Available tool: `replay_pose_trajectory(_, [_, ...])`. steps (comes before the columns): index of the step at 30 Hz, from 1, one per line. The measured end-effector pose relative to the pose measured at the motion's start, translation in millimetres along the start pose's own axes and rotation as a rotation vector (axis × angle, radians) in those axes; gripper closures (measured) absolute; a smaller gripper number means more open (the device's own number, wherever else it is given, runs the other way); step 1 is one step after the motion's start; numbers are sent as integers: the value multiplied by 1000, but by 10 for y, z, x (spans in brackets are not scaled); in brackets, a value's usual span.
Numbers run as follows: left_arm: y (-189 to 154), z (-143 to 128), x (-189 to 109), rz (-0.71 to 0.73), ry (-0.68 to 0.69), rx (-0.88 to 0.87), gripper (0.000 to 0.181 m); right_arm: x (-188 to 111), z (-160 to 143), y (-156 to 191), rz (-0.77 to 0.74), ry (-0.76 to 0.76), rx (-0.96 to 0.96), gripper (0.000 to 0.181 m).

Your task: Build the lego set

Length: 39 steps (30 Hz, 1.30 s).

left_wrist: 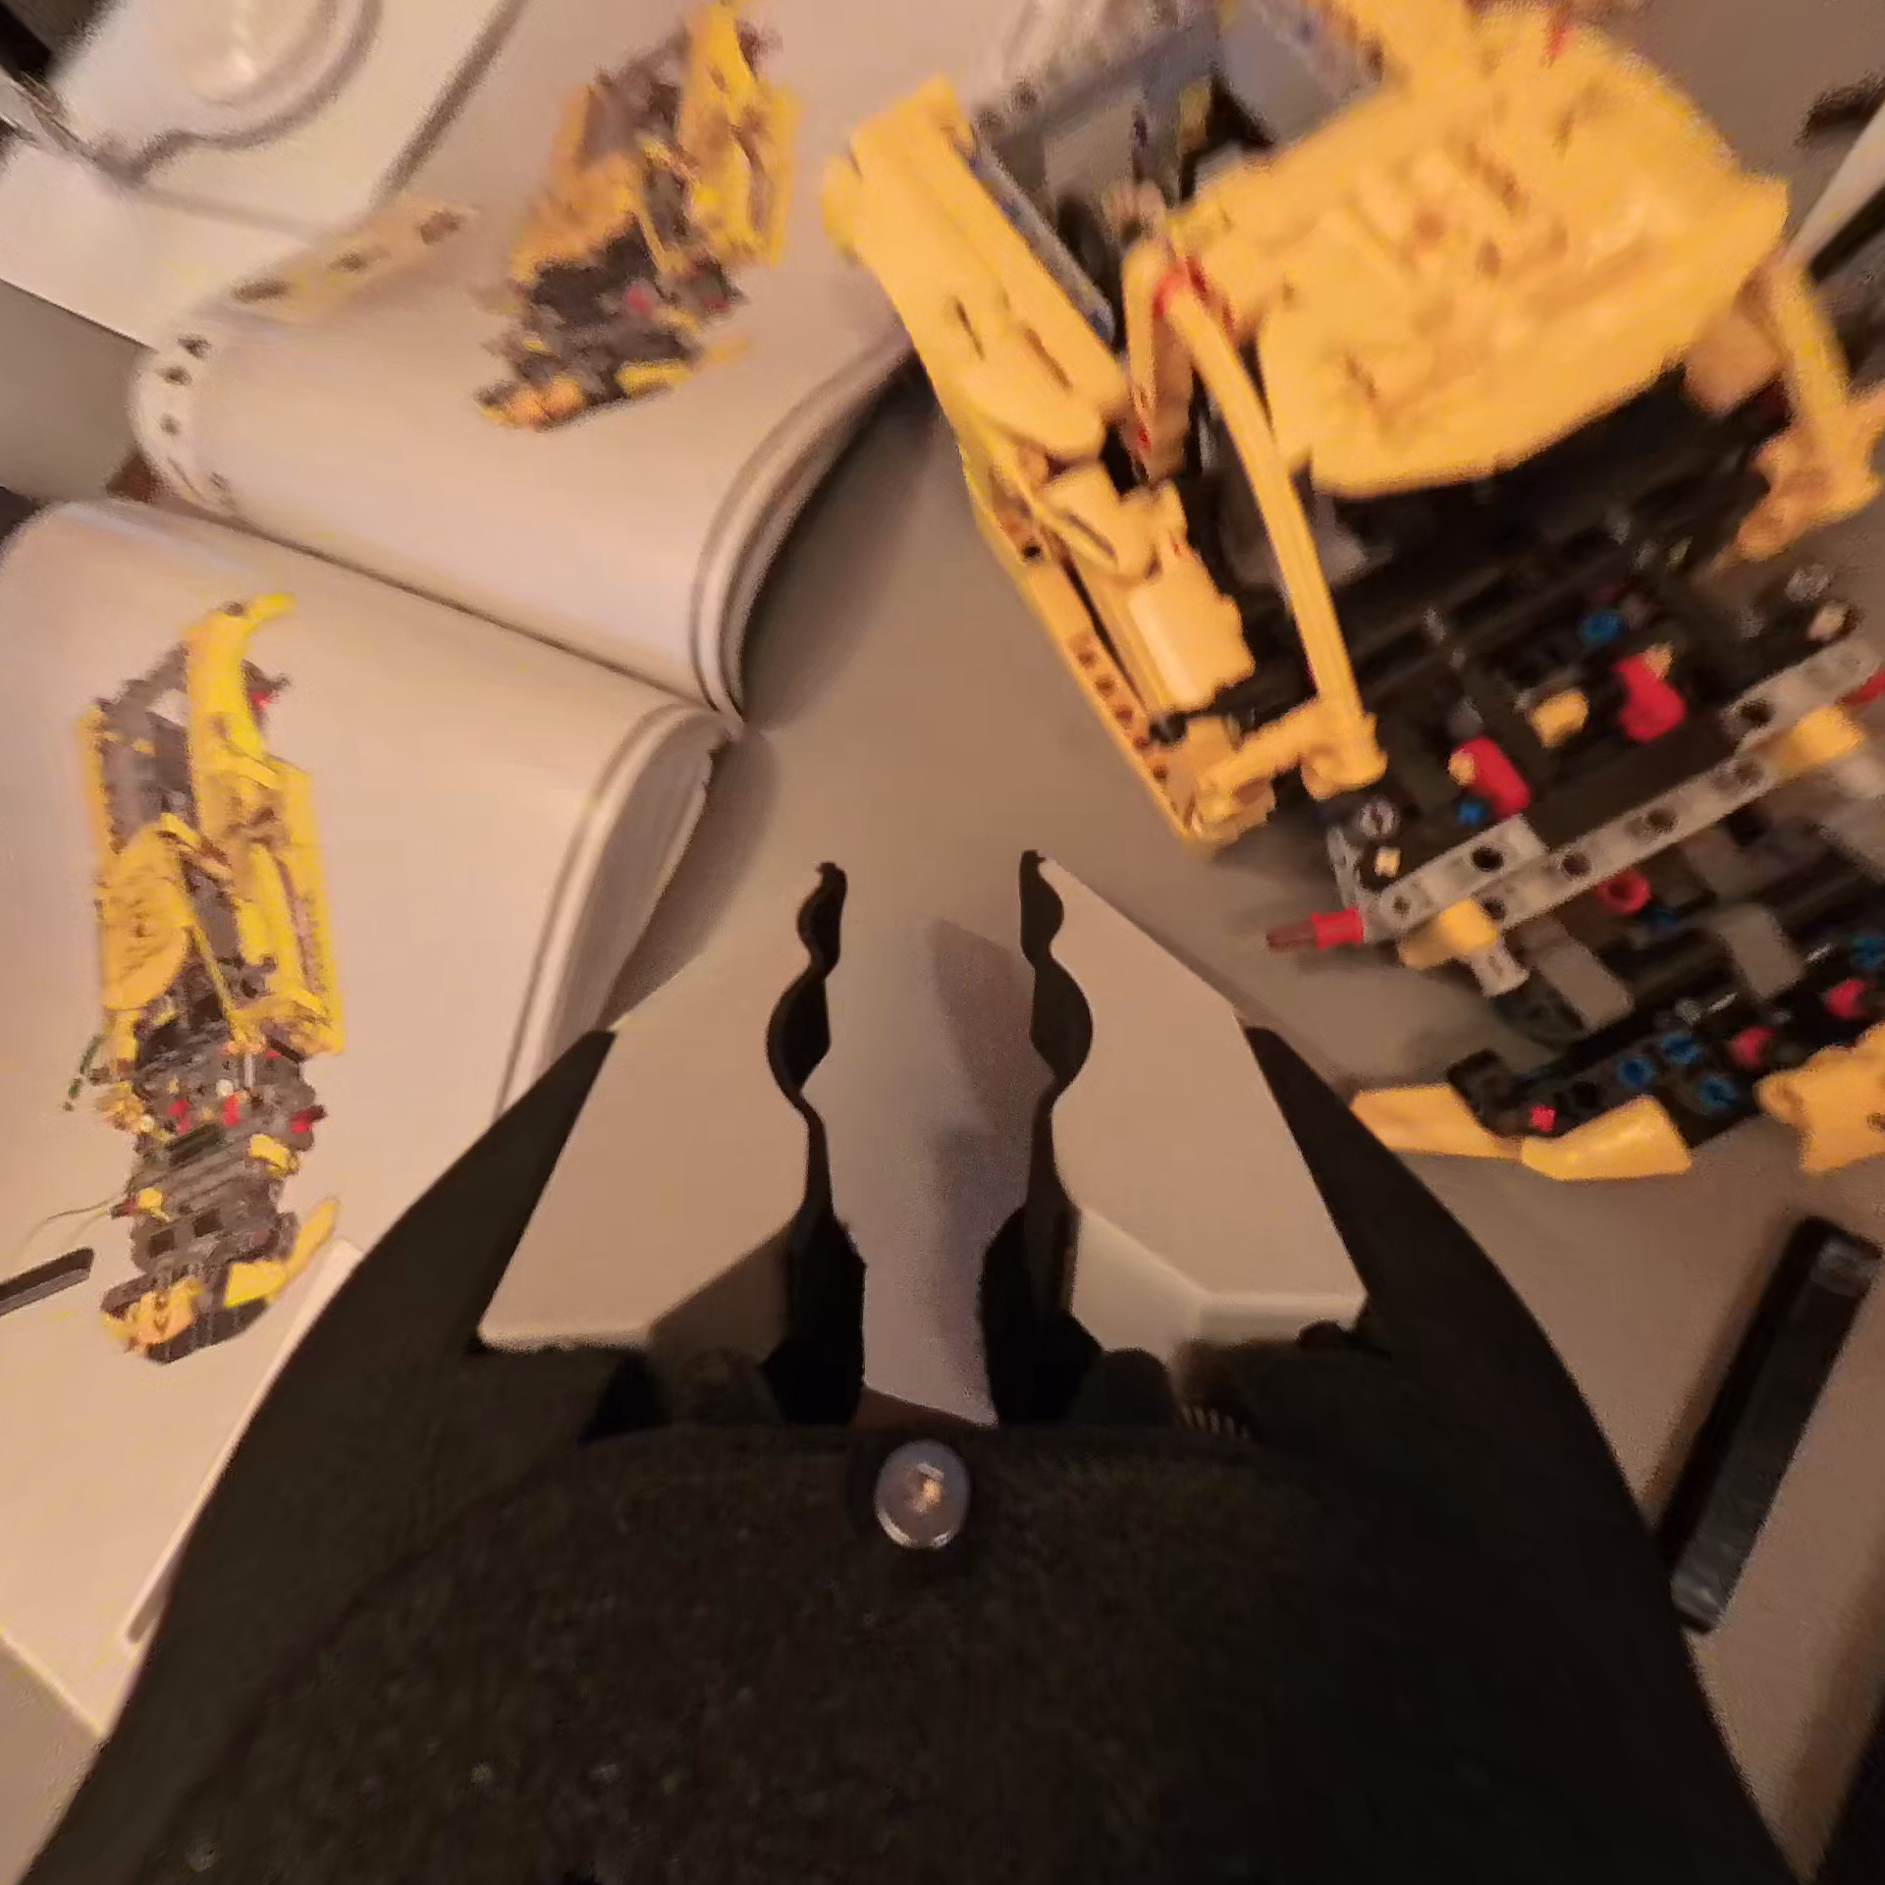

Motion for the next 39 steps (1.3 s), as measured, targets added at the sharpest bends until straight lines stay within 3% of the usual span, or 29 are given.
replay_pose_trajectory(4, [81, 317, 59, -152, -108, -166, 148, -10, 75, -156, -37, -19, -8, 121])
replay_pose_trajectory(7, [76, 369, 290, -349, -34, -288, 143, -1, 125, -248, 10, -65, 65, 121])
replay_pose_trajectory(10, [97, 325, 462, -405, 0, -352, 142, 110, 112, -171, 51, -87, 59, 120])
replay_pose_trajectory(17, [207, 259, 452, -334, 10, -304, 142, 273, 126, -82, 134, -135, 73, 114])
replay_pose_trajectory(21, [232, 248, 415, -302, 9, -297, 142, 16, 177, -288, 96, -146, 64, 124])
replay_pose_trajectory(23, [230, 242, 417, -289, 3, -302, 142, -166, 225, -513, -9, -188, 80, 131])
replay_pose_trajectory(25, [223, 241, 406, -283, -6, -285, 142, -230, 196, -783, -170, -80, -2, 136])
replay_pose_trajectory(27, [219, 256, 375, -275, -13, -272, 143, -168, 163, -977, -224, -9, -52, 135])
replay_pose_trajectory(35, [268, 282, -194, -259, -204, -365, 143, 119, 129, -1252, -199, 77, -98, 144])
replay_pose_trajectory(37, [251, 192, -297, -257, -223, -382, 143, 148, 126, -1270, -208, 75, -116, 150])
replay_pose_trajectory(39, [223, 75, -346, -252, -218, -394, 143, 142, 117, -1272, -206, 78, -117, 167])
Point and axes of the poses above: each gripper's, where its closed fingertips meet, x out along the fingers, z out of its top, y = z × x across the jaws, the point moved 10 cm from there along -x, back along the fingers, and after that the axes turned 14 degrees about -y, right-handed, at the moved point
